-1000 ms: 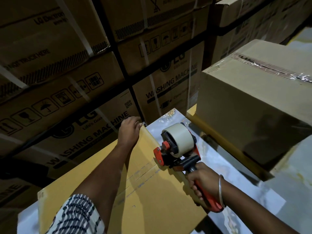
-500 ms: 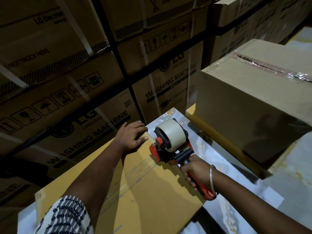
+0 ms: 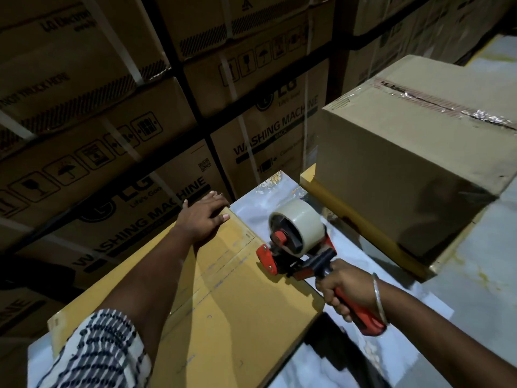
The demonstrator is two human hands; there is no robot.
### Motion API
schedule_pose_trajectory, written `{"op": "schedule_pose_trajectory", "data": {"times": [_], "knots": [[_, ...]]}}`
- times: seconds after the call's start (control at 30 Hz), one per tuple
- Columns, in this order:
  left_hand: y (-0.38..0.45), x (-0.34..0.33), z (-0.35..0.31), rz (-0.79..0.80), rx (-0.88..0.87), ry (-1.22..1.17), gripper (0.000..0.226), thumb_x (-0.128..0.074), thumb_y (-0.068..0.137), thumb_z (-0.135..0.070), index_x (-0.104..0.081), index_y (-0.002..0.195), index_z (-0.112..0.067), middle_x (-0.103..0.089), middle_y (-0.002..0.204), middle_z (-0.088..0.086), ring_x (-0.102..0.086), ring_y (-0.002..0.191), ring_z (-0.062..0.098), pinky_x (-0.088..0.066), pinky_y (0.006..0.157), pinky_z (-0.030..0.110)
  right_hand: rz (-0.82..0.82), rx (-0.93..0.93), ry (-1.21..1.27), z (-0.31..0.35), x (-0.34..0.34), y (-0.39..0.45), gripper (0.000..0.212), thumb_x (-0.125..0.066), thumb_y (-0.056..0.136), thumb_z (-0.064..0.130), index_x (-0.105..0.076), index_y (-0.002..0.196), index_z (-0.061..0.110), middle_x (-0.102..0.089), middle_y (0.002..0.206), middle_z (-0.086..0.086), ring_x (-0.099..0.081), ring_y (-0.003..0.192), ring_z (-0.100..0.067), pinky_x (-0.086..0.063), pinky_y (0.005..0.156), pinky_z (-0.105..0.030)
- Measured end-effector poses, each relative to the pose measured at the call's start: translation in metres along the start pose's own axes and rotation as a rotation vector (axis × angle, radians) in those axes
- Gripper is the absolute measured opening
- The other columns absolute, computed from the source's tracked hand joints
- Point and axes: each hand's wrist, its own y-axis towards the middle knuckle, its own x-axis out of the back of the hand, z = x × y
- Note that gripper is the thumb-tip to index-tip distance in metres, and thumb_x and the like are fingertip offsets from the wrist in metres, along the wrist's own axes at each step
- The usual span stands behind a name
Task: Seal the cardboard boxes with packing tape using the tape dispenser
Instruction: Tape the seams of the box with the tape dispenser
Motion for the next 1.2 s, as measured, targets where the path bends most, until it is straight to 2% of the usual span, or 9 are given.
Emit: {"op": "schedule_pose_trajectory", "data": {"times": [0.17, 0.27, 0.4, 0.53, 0.67, 0.73, 1.0, 1.1, 1.2], "knots": [[-0.008, 0.006, -0.033, -0.046, 0.022, 0.177, 0.047, -0.044, 0.102, -0.037, -0.038, 0.149, -0.035, -0.031, 0.161, -0.012, -0.008, 0.154, 0.013, 0.004, 0.115, 0.068, -0.03, -0.001, 0.003, -0.019, 0.002, -0.013, 0.016, -0.056, 0.052, 0.009, -0.043, 0.06, 0.006, -0.034, 0.054, -0.012, -0.029, 0.04, -0.021, -0.025, 0.047, -0.027], [-0.023, 0.002, -0.068, -0.124, -0.114, 0.126, 0.05, -0.052, 0.097, -0.021, -0.044, 0.145, -0.032, -0.045, 0.153, -0.01, -0.028, 0.147, 0.011, -0.002, 0.121, 0.055, -0.063, -0.003, 0.027, -0.02, 0.0, -0.011, 0.014, -0.054, 0.058, 0.004, -0.042, 0.063, 0.008, -0.035, 0.052, -0.011, -0.029, 0.039, -0.021, -0.024, 0.047, -0.027], [-0.039, -0.014, -0.081, 0.001, -0.323, -0.041, 0.022, -0.047, 0.102, -0.036, -0.064, 0.115, -0.03, -0.063, 0.111, -0.016, -0.057, 0.112, 0.009, -0.021, 0.119, 0.055, -0.055, 0.0, 0.012, -0.019, 0.001, -0.01, 0.018, -0.055, 0.05, 0.007, -0.041, 0.06, 0.007, -0.036, 0.052, -0.011, -0.029, 0.039, -0.021, -0.025, 0.047, -0.027], [-0.043, -0.019, -0.071, -0.01, -0.35, -0.083, 0.028, -0.045, 0.099, -0.05, -0.064, 0.107, -0.032, -0.058, 0.1, -0.018, -0.054, 0.097, 0.005, -0.031, 0.11, 0.054, -0.051, 0.022, -0.001, -0.013, -0.003, -0.008, 0.017, -0.054, 0.05, 0.006, -0.04, 0.059, 0.007, -0.035, 0.053, -0.012, -0.028, 0.039, -0.021, -0.026, 0.045, -0.025], [-0.046, -0.015, -0.063, -0.004, -0.275, -0.036, 0.056, -0.034, 0.089, -0.069, -0.067, 0.116, -0.033, -0.065, 0.117, -0.013, -0.05, 0.127, 0.013, -0.023, 0.113, 0.059, -0.008, 0.044, -0.026, -0.002, -0.009, -0.001, 0.006, -0.052, 0.058, 0.003, -0.048, 0.053, 0.003, -0.033, 0.054, -0.011, -0.027, 0.039, -0.02, -0.024, 0.046, -0.025], [-0.047, -0.014, -0.053, -0.009, -0.233, -0.011, 0.062, -0.03, 0.088, -0.074, -0.066, 0.12, -0.035, -0.064, 0.128, -0.013, -0.039, 0.142, 0.017, -0.022, 0.113, 0.062, -0.007, 0.043, -0.044, 0.006, -0.013, 0.007, 0.012, -0.052, 0.057, 0.004, -0.049, 0.065, -0.005, -0.033, 0.055, -0.011, -0.028, 0.038, -0.02, -0.024, 0.045, -0.023], [-0.05, -0.005, -0.035, -0.003, 0.01, 0.024, 0.044, -0.044, 0.097, -0.063, -0.06, 0.13, -0.04, -0.049, 0.147, -0.02, -0.023, 0.149, 0.01, -0.009, 0.115, 0.067, 0.0, 0.067, -0.143, 0.028, -0.018, 0.029, 0.014, -0.048, 0.072, -0.004, -0.044, 0.064, 0.006, -0.036, 0.054, -0.01, -0.03, 0.039, -0.02, -0.028, 0.046, -0.024], [-0.05, -0.005, -0.034, 0.005, 0.03, 0.031, 0.041, -0.043, 0.096, -0.064, -0.061, 0.127, -0.042, -0.05, 0.146, -0.021, -0.023, 0.149, 0.008, -0.005, 0.115, 0.068, 0.008, 0.05, -0.152, 0.021, -0.009, 0.017, 0.008, -0.052, 0.062, 0.004, -0.047, 0.067, 0.002, -0.037, 0.055, -0.011, -0.031, 0.039, -0.02, -0.028, 0.047, -0.025], [-0.049, -0.006, -0.035, 0.0, 0.036, 0.046, 0.037, -0.042, 0.097, -0.063, -0.062, 0.122, -0.043, -0.053, 0.141, -0.023, -0.026, 0.148, 0.007, -0.002, 0.115, 0.068, 0.057, -0.003, -0.165, 0.002, 0.009, 0.0, 0.027, -0.053, 0.067, 0.002, -0.055, 0.088, -0.015, -0.039, 0.056, -0.012, -0.032, 0.041, -0.021, -0.029, 0.045, -0.024]]}}
